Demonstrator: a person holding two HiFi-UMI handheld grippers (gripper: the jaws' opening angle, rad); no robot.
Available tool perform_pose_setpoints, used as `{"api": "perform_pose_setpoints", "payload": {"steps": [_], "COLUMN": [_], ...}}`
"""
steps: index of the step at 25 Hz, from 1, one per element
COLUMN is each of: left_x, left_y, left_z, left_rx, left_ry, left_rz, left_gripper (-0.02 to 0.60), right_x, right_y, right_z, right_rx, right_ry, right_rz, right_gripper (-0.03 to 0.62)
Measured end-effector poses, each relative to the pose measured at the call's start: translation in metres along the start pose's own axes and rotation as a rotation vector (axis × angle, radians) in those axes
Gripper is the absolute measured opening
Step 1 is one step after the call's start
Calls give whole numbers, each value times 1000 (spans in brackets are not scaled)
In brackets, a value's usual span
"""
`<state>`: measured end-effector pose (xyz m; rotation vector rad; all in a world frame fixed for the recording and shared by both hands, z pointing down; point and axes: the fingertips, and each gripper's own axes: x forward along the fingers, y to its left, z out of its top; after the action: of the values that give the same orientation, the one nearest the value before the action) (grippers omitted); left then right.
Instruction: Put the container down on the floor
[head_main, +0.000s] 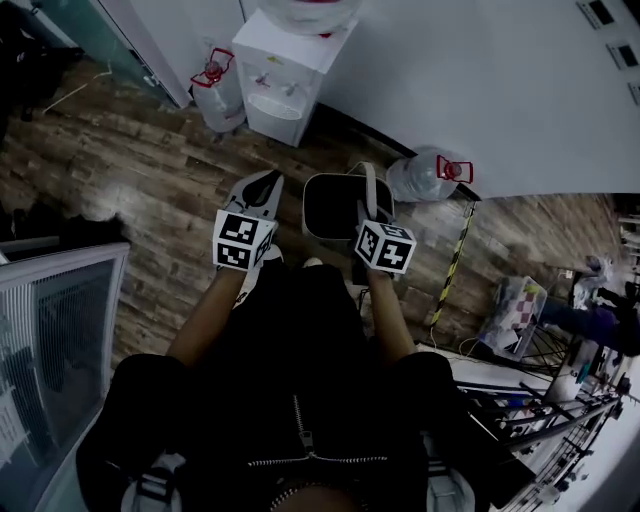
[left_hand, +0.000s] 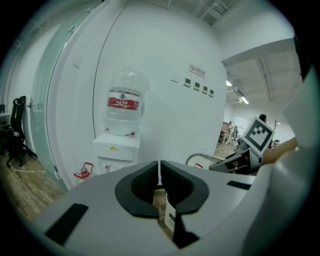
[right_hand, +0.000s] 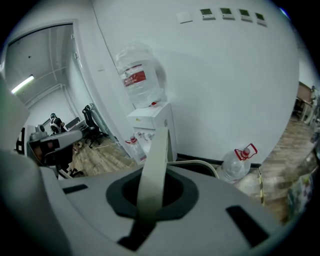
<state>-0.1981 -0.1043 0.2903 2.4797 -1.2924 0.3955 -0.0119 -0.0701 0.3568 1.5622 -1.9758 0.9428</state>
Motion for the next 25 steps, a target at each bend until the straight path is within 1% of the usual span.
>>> {"api": "perform_pose_setpoints", "payload": {"steps": [4, 7, 15, 21, 25], "left_x": [28, 50, 116, 157, 180], "left_y": [4, 7, 14, 5, -1], "left_z": [8, 13, 24, 39, 48], "left_rx": [7, 9, -1, -2, 7], "left_ry": [21, 31, 44, 52, 62], "left_rz": [-27, -29, 12, 42, 60], "left_gripper": [26, 26, 26, 26, 26], "right_x": [17, 33, 78, 101, 116], "right_y": [-11, -21, -61, -91, -111], "right_z": [15, 24, 53, 78, 95], "right_rx": [19, 26, 32, 32, 49], "right_ry": [17, 25, 47, 45, 49], "right_rz": [-12, -13, 19, 30, 37], "right_gripper": [11, 11, 11, 11, 12]}}
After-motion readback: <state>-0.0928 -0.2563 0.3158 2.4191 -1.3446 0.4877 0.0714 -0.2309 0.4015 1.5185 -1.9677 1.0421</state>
